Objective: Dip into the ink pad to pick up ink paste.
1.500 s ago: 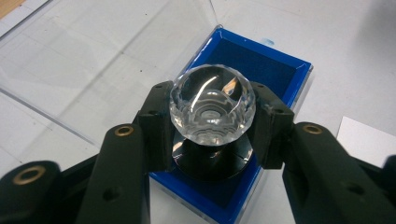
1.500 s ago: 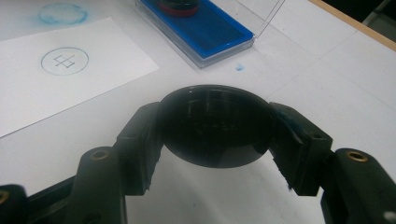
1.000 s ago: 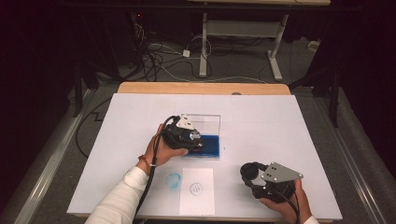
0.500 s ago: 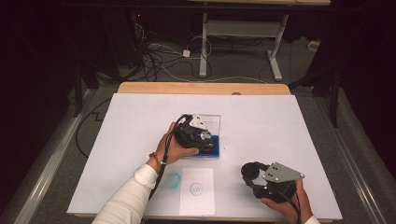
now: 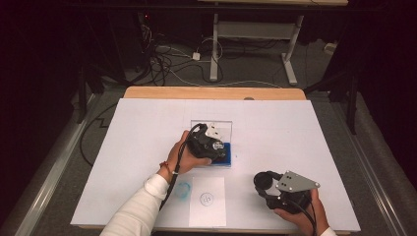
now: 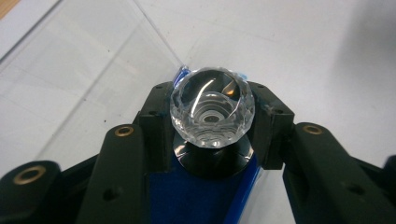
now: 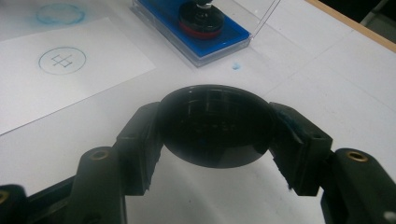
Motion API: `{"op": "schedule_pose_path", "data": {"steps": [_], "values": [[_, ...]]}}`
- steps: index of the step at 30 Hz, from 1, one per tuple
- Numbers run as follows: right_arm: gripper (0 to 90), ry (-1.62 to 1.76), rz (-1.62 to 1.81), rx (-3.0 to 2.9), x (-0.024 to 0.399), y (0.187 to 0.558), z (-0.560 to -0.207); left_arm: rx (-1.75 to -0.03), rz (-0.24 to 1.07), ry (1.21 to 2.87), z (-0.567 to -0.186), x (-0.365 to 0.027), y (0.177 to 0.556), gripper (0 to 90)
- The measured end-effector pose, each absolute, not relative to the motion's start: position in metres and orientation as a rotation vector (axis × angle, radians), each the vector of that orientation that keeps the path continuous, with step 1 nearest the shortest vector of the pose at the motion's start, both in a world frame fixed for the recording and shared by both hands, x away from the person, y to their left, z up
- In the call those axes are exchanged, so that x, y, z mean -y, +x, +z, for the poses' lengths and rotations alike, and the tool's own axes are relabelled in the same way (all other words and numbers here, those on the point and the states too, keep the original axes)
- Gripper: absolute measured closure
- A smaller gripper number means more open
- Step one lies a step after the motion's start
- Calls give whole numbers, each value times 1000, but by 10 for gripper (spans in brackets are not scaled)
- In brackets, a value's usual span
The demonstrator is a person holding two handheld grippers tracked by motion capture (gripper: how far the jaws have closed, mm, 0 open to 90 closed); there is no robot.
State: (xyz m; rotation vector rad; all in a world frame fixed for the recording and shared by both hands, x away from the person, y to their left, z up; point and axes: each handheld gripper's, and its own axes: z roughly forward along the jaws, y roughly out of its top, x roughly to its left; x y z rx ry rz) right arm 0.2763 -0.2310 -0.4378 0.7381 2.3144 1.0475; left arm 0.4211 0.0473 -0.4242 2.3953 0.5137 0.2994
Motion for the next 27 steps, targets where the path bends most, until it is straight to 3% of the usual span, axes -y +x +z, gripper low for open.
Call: {"op": "schedule_pose_path", "data": {"steps": [8, 27], "values": [[386, 739, 1047, -2314, 231, 276, -438, -531, 250, 2355, -429, -52, 425, 546], [386, 753, 1047, -2311, 231, 277, -439, -533, 286, 2346, -432, -52, 420, 546]]}}
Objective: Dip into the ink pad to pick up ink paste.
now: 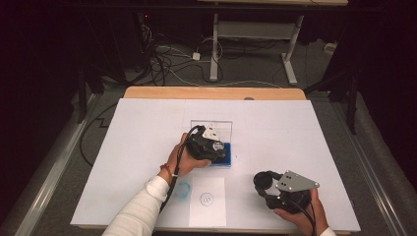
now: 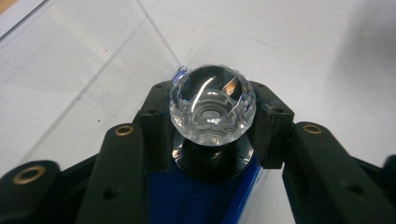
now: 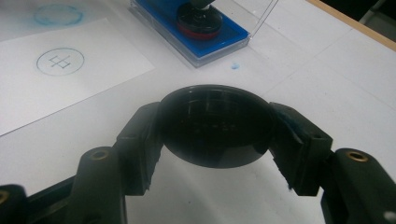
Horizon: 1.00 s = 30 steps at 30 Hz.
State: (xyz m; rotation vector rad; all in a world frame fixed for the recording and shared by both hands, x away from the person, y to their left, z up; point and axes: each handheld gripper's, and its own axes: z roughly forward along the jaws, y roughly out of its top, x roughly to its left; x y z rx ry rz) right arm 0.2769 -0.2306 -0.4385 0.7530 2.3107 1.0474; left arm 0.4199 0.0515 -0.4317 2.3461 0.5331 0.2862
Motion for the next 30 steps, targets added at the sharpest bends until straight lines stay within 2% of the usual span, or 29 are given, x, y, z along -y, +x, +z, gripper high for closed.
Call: {"op": "schedule_pose_path", "data": {"steps": [18, 30], "values": [[386, 752, 1052, -2298, 233, 277, -438, -567, 242, 2310, -429, -61, 421, 546], [386, 777, 1070, -2257, 238, 279, -435, -513, 275, 2234, -411, -90, 395, 546]]}}
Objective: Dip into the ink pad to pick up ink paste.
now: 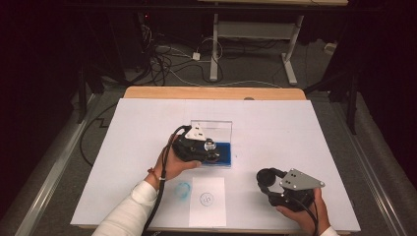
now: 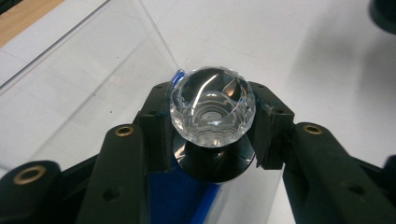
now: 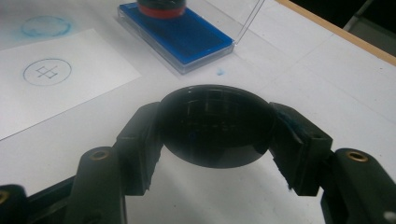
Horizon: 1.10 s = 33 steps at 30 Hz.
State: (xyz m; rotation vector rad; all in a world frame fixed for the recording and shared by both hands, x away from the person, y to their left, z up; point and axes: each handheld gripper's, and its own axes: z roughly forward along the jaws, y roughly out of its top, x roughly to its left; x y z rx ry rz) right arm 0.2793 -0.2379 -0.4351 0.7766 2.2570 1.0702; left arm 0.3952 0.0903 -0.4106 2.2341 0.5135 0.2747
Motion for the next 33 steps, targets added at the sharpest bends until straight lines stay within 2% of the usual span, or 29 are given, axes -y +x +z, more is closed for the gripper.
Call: {"op": "schedule_pose_path", "data": {"steps": [12, 33], "values": [[386, 794, 1073, -2249, 240, 280, -435, -464, 318, 2212, -398, -111, 372, 546], [386, 786, 1069, -2251, 240, 280, -434, -439, 295, 2221, -398, -117, 367, 546]]}}
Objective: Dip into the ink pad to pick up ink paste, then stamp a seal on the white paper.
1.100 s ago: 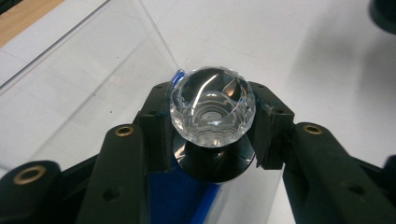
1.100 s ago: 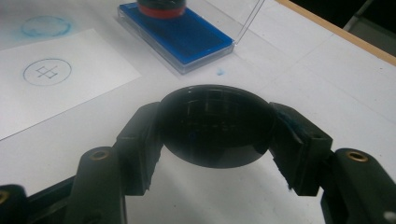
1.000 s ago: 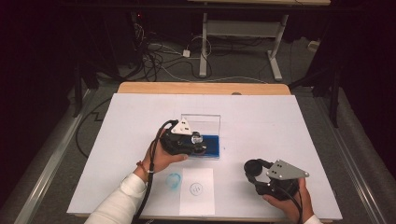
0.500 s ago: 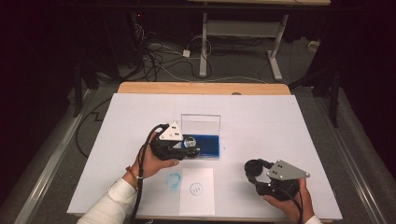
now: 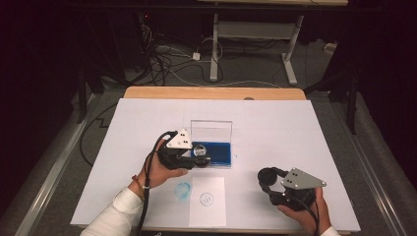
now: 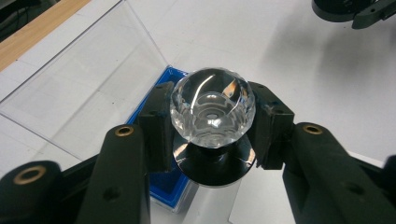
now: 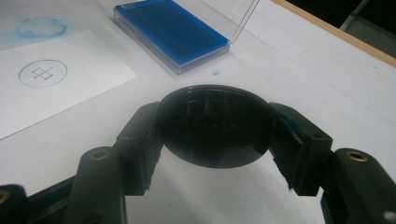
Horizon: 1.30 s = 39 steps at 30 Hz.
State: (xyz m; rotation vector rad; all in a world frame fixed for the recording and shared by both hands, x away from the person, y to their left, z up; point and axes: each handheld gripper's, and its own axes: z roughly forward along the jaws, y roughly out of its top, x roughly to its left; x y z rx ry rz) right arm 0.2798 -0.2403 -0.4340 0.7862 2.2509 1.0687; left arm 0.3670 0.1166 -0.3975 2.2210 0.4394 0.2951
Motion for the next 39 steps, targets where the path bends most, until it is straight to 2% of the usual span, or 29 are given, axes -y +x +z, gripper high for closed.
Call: {"op": "schedule_pose_path", "data": {"steps": [29, 39], "values": [[386, 770, 1063, -2239, 243, 276, -431, -346, 312, 2189, -369, -128, 336, 546], [386, 766, 1058, -2242, 240, 275, -431, -297, 279, 2231, -376, -123, 318, 546]]}}
